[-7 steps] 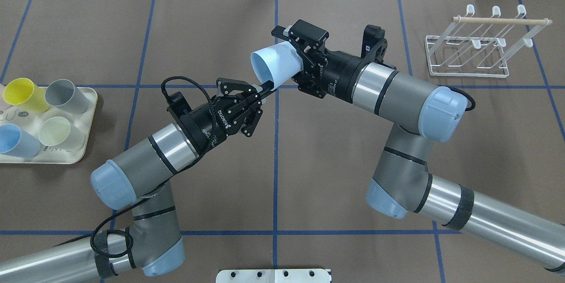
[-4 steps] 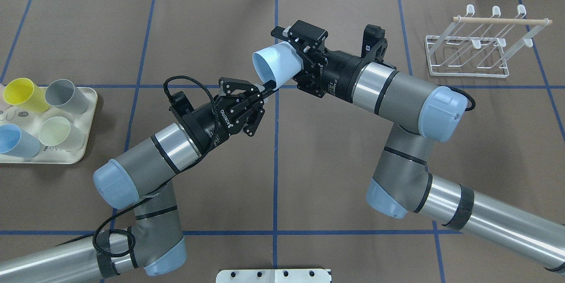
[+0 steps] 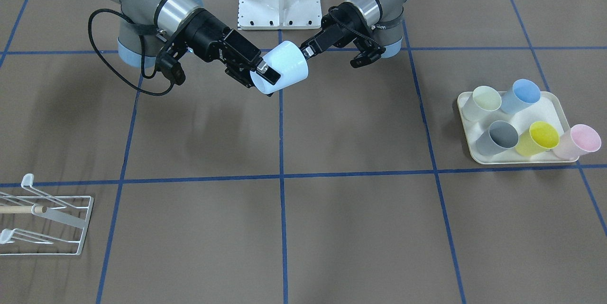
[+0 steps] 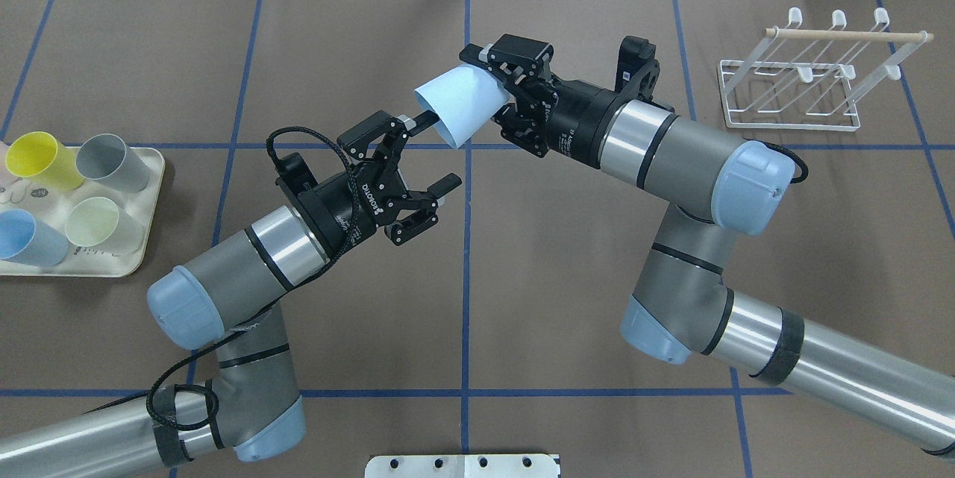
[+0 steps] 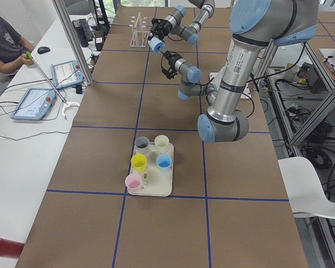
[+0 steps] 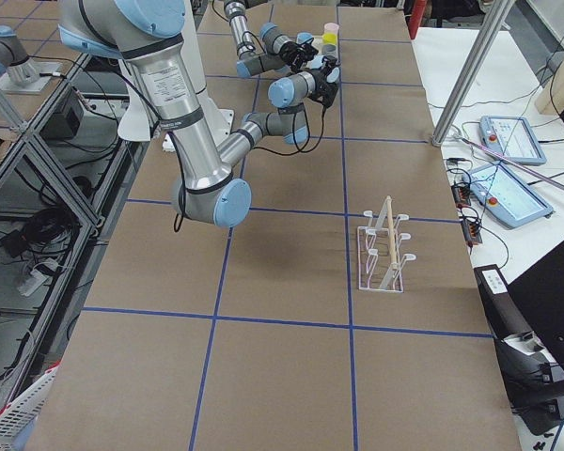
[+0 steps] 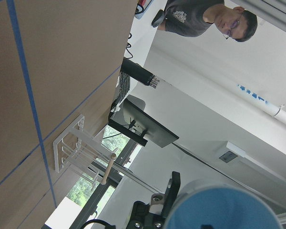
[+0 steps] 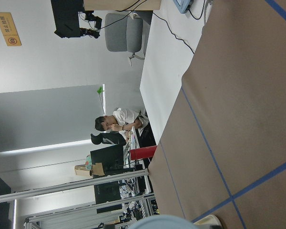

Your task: Transfer IKEA cup to right arm and place on rack

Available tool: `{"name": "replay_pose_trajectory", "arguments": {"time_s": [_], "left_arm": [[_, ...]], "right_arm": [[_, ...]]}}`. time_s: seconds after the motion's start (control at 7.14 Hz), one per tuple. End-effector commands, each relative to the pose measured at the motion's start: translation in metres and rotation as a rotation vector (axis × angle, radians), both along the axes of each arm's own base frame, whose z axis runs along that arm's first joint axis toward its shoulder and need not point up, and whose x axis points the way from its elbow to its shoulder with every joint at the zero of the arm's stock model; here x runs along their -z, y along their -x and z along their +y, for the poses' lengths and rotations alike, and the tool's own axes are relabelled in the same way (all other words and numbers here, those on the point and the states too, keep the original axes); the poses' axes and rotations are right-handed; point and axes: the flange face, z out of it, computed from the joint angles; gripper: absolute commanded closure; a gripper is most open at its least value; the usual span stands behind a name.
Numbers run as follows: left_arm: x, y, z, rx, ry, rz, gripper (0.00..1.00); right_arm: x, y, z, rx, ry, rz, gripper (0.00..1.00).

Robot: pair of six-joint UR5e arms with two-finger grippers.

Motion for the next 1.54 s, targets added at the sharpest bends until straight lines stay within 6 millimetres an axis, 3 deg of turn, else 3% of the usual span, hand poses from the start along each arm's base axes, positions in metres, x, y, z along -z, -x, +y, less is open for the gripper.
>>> {"name": "replay_pose_trajectory", "arguments": {"time_s": [0.0,0.42,0.7,0.98,1.26,1.4], "left_arm": [[0.0,0.001,0.0,-0.001,-0.002,0.002,0.0],[0.0,0.004,0.003,0.046,-0.111,-0.096,0.0],[-0.007,0.037,-0.019,0.108,-0.217,-0.292,0.0],[0.027,0.091,-0.045,0.096,-0.189,-0.523,0.0],[0.069,0.119,-0.034,0.096,-0.219,-0.851,0.0],[0.075,0.125,-0.031,0.085,-0.229,-0.969,0.0]], "right_arm": [[-0.009,-0.019,-0.018,-0.045,0.005,0.017,1.0],[-0.039,-0.063,-0.084,-0.203,-0.014,0.149,1.0],[-0.057,-0.098,-0.128,-0.317,-0.043,0.344,1.0],[-0.076,-0.136,-0.166,-0.413,-0.054,0.626,1.0],[-0.119,-0.206,-0.195,-0.528,-0.055,0.891,1.0],[-0.15,-0.233,-0.196,-0.588,-0.041,0.998,1.0]]}}
